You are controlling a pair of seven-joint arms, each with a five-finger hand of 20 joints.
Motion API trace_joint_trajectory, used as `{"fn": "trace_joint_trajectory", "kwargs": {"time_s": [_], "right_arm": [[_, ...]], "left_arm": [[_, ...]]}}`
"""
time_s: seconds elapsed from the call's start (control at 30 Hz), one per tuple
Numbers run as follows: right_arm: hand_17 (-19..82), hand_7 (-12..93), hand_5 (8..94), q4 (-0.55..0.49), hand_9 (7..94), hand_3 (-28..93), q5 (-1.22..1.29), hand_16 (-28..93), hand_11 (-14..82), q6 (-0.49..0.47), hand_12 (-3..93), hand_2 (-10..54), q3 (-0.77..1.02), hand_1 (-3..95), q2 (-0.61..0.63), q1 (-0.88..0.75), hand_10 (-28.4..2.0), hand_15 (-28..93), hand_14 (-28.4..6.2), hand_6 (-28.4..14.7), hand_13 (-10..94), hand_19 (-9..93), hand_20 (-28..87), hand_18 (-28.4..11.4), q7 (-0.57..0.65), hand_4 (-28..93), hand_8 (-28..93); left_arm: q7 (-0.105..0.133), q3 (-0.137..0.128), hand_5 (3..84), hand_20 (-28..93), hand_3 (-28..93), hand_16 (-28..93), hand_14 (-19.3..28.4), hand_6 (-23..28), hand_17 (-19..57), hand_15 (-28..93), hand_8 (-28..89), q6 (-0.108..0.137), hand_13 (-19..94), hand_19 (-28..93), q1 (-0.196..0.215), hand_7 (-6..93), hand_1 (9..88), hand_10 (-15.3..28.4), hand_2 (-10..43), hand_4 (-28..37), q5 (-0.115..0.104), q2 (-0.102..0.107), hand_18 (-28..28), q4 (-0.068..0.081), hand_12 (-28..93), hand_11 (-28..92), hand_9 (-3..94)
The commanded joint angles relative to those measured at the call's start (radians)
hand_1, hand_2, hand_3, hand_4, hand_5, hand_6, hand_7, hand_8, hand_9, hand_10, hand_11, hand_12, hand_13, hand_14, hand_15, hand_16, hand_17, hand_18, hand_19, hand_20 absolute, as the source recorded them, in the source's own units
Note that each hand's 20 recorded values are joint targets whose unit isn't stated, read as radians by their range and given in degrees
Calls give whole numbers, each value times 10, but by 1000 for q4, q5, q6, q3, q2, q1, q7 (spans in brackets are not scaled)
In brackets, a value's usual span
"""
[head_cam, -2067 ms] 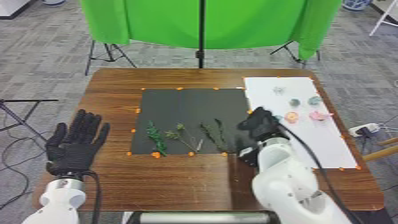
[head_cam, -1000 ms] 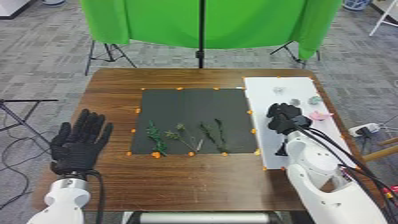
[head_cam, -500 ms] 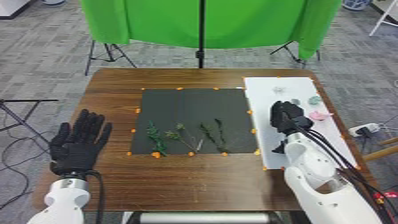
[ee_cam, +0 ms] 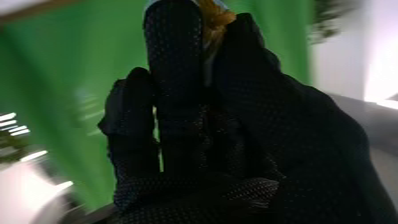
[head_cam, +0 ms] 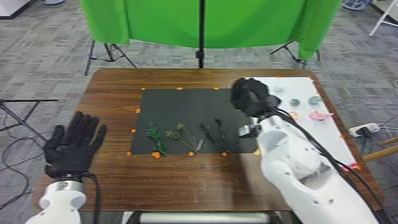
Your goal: Arrange flowers
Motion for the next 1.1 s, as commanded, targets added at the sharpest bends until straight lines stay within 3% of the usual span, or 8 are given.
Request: {"fn": "trace_joint_trajectory", "kwargs": {"time_s": [0.03, 0.2, 0.37, 0.4, 0.77, 0.87, 1.1], "right_arm": [[412, 473, 709, 50, 824, 736, 125, 460, 168, -69, 446, -95, -215, 666, -156, 235, -111, 329, -52, -19, 800, 822, 429, -186, 0, -283, 37], [413, 469, 709, 92, 822, 740, 165, 456, 169, -102, 443, -95, -315, 663, -221, 269, -112, 332, -54, -21, 796, 825, 425, -188, -47, -283, 41], [412, 470, 699, 172, 816, 737, 116, 455, 171, -164, 444, -95, -379, 663, -295, 272, -111, 335, -53, -20, 792, 826, 423, -187, -125, -283, 42], [410, 478, 693, 175, 811, 738, 123, 454, 172, -143, 442, -95, -403, 662, -303, 271, -112, 336, -53, -19, 790, 827, 421, -186, -110, -283, 36], [399, 492, 669, 340, 787, 732, -34, 438, 172, -169, 426, -95, -421, 652, -427, 230, -113, 335, -51, -22, 771, 823, 411, -183, -167, -283, 6], [397, 492, 665, 361, 784, 729, -61, 435, 171, -197, 422, -95, -399, 650, -459, 215, -112, 333, -49, -22, 769, 822, 409, -182, -137, -283, 1], [392, 484, 648, 418, 769, 717, -145, 427, 161, -166, 406, -95, -358, 646, -501, 195, -115, 330, -52, -26, 757, 821, 404, -183, -148, -283, -14]], "left_arm": [[43, -17, 536, 137, 800, -86, 167, 106, -67, 437, -100, 49, 341, 388, 31, 163, 288, 168, 180, -283, 65, 12, 135, 18, 126, 276, 458], [57, 1, 534, 134, 801, -87, 167, 106, -66, 437, -99, 63, 338, 386, 2, 161, 287, 168, 179, -283, 83, 29, 133, 38, 125, 276, 455], [58, 14, 533, 132, 802, -87, 167, 106, -66, 436, -98, 66, 336, 383, -21, 159, 287, 169, 178, -283, 83, 46, 131, 49, 125, 275, 453], [62, 10, 533, 132, 802, -87, 166, 106, -66, 436, -98, 61, 336, 383, -13, 159, 287, 169, 178, -283, 82, 50, 131, 41, 125, 275, 453], [76, 24, 531, 132, 802, -86, 166, 106, -67, 434, -97, 67, 334, 383, -18, 157, 286, 170, 176, -283, 82, 75, 131, 35, 125, 273, 451], [70, 26, 531, 132, 801, -86, 166, 107, -68, 433, -97, 79, 334, 384, -24, 157, 287, 170, 176, -283, 80, 80, 132, 35, 125, 273, 451], [79, 37, 532, 133, 801, -85, 166, 106, -70, 434, -97, 79, 333, 385, -33, 159, 287, 169, 175, -283, 78, 84, 132, 38, 125, 273, 450]]}}
